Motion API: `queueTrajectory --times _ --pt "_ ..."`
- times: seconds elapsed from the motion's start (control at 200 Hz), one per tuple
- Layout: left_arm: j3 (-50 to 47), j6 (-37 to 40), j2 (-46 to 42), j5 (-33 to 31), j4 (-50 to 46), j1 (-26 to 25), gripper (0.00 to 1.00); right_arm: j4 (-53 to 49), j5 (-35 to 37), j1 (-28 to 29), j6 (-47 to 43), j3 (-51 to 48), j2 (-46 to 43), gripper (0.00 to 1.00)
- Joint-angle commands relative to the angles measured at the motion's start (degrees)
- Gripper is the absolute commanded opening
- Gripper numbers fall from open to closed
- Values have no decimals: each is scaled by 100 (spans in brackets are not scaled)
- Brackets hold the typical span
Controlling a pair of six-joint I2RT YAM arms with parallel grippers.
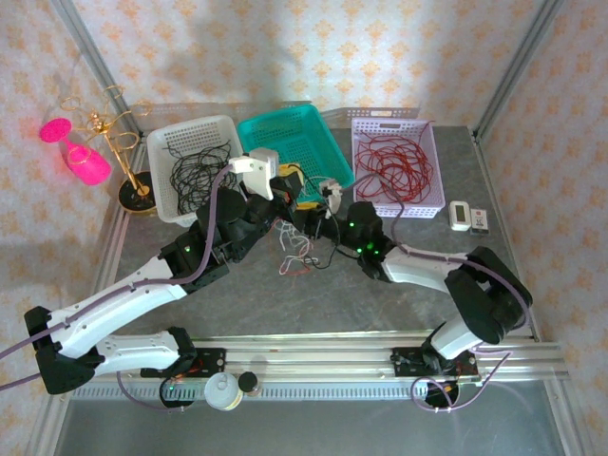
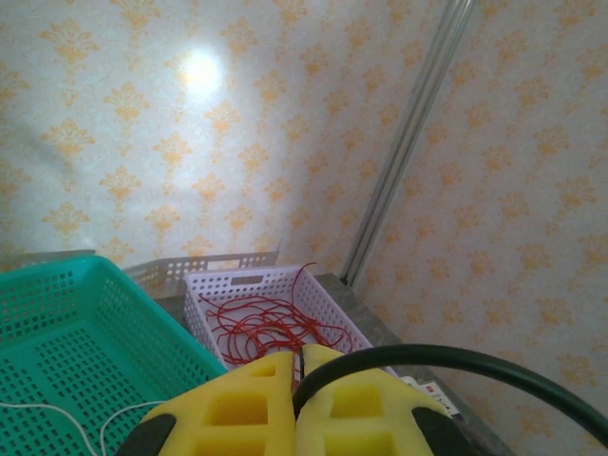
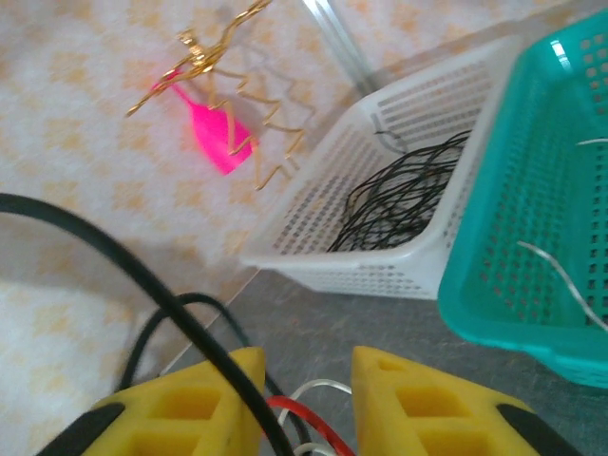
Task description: Untangle the cables
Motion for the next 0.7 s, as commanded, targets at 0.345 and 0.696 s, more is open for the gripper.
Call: queueTrajectory --times 0.345,0.696 --pt "678 -394 -262 424 126 -16 0 -476 1376 221 179 332 1293 20" --pt "1868 87 15 278 -510 -12 0 -592 1191 230 350 104 1597 18"
